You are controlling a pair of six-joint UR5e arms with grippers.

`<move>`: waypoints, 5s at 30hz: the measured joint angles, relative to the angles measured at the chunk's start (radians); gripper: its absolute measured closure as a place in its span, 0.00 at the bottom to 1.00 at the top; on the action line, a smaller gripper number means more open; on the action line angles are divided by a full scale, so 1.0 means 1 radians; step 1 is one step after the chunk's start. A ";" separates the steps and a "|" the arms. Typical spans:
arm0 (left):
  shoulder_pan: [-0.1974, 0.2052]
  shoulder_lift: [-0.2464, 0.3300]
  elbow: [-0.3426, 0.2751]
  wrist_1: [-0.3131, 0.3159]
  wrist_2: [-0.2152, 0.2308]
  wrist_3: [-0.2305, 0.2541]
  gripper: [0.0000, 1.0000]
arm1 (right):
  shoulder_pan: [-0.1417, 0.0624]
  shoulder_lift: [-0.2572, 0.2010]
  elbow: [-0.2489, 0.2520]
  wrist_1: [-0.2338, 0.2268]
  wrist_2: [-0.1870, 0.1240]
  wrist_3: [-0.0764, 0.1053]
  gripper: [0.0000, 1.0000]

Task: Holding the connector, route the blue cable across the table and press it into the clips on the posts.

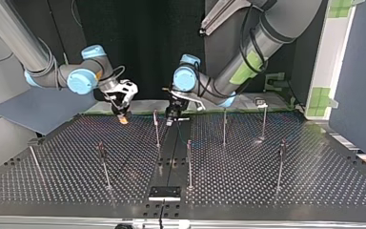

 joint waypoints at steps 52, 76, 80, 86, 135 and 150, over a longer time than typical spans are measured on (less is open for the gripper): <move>-0.136 0.165 0.011 -0.416 -0.282 0.249 0.00 | -0.057 0.006 -0.014 -0.022 -0.032 0.023 1.00; -0.264 0.070 0.101 -0.343 -0.321 0.068 0.00 | -0.063 0.006 -0.014 -0.016 -0.032 0.023 1.00; -0.263 0.034 0.137 -0.353 -0.333 0.046 0.00 | -0.065 0.006 -0.014 -0.016 -0.032 0.023 1.00; -0.267 0.007 0.190 -0.347 -0.356 0.019 0.00 | -0.067 0.006 -0.014 -0.017 -0.032 0.023 1.00; -0.324 -0.180 0.409 -0.301 -0.529 -0.056 0.00 | -0.086 0.000 -0.032 0.085 -0.052 0.008 1.00; -0.314 -0.222 0.521 -0.302 -0.550 -0.055 0.00 | -0.079 -0.017 -0.032 0.115 -0.051 0.014 1.00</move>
